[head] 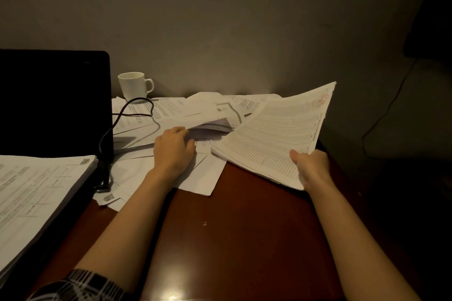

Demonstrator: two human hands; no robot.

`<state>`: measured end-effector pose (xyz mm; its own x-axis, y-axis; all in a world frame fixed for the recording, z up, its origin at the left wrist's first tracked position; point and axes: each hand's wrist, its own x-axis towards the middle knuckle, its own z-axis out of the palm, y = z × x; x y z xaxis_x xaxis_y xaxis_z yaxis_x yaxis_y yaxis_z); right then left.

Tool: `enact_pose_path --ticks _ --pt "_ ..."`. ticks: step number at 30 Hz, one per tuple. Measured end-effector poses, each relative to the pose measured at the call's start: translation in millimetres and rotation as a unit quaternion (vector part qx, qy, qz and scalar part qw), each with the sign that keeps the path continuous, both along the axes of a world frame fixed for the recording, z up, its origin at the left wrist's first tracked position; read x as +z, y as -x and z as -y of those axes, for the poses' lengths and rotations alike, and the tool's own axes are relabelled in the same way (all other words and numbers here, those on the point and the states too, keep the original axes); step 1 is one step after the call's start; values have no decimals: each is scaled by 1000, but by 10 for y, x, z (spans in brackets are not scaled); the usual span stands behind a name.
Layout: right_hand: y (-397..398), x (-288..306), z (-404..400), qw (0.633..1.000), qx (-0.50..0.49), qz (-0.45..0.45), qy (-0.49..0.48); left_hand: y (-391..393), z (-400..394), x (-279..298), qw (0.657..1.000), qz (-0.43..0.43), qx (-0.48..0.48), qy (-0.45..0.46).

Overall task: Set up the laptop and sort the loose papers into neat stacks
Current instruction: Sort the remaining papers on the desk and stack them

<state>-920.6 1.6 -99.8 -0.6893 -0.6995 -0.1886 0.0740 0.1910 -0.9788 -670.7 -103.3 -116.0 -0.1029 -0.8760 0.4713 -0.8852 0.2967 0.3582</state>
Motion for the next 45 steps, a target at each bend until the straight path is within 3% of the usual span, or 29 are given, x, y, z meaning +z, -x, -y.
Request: enact_pose_path --ticks 8,12,18,23,29,34,41,45 --pt "-64 52 -40 997 75 14 29 -107 19 54 985 -153 -11 81" --pt "-148 38 -20 993 115 19 22 -34 -64 119 973 -146 -99 151" --pt "-142 24 4 993 118 10 17 216 -326 352 916 -140 -240 288" --pt "-130 24 15 993 117 7 2 374 -459 147 936 -39 -316 150" --pt "-75 9 22 991 132 4 -20 344 -450 182 966 10 -256 -23" --pt "-77 31 4 992 127 4 -21 45 -326 215 931 177 -258 -187" --pt "-86 22 20 994 103 -27 -39 64 -464 330 916 190 -321 -149" --pt "-79 46 3 995 83 -30 -38 -8 -502 431 922 101 -347 -136"
